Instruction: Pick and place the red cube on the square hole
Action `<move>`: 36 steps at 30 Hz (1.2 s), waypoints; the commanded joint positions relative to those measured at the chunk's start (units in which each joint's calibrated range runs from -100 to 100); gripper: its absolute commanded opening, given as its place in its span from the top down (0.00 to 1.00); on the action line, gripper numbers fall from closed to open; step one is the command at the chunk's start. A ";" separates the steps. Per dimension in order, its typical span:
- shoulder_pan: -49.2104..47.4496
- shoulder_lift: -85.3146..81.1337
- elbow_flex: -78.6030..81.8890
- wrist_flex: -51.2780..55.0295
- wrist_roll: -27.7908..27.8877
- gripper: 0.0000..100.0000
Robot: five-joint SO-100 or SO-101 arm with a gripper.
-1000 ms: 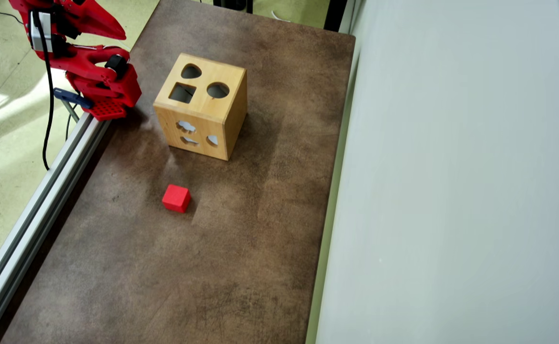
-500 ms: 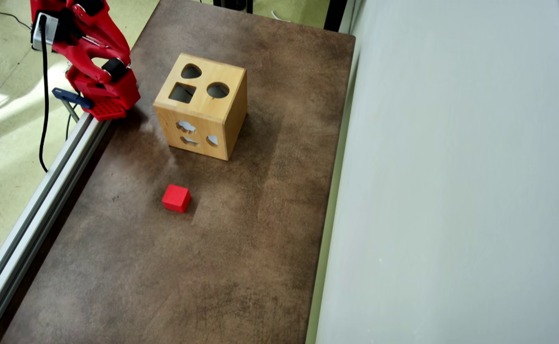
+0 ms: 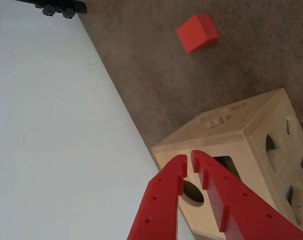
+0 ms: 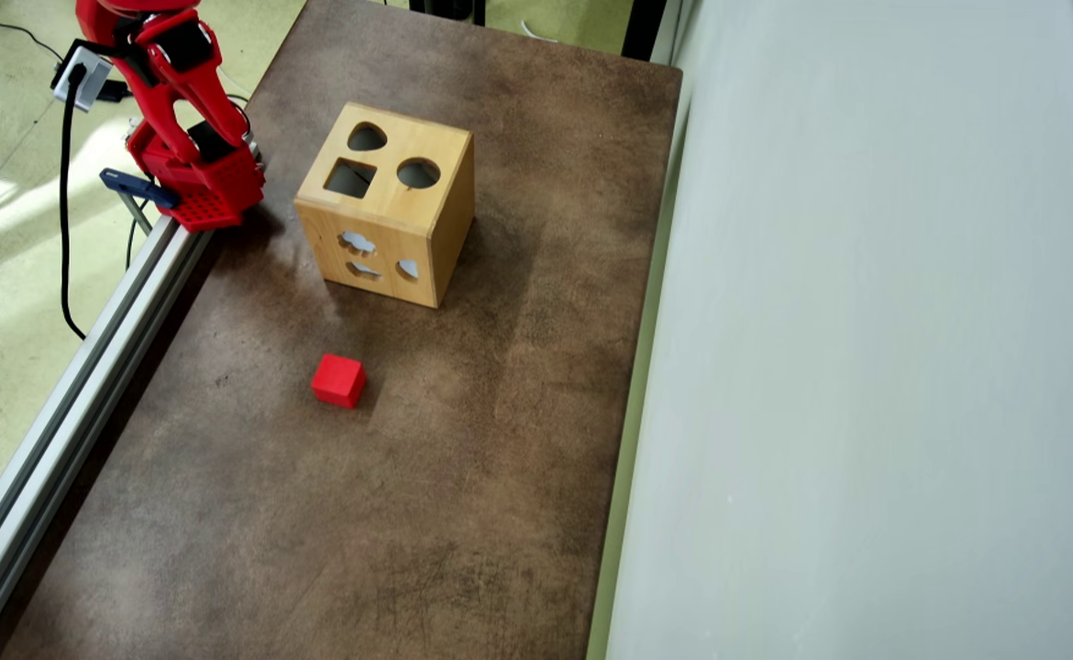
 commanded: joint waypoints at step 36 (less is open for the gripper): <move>-0.54 35.07 0.02 -22.96 0.54 0.98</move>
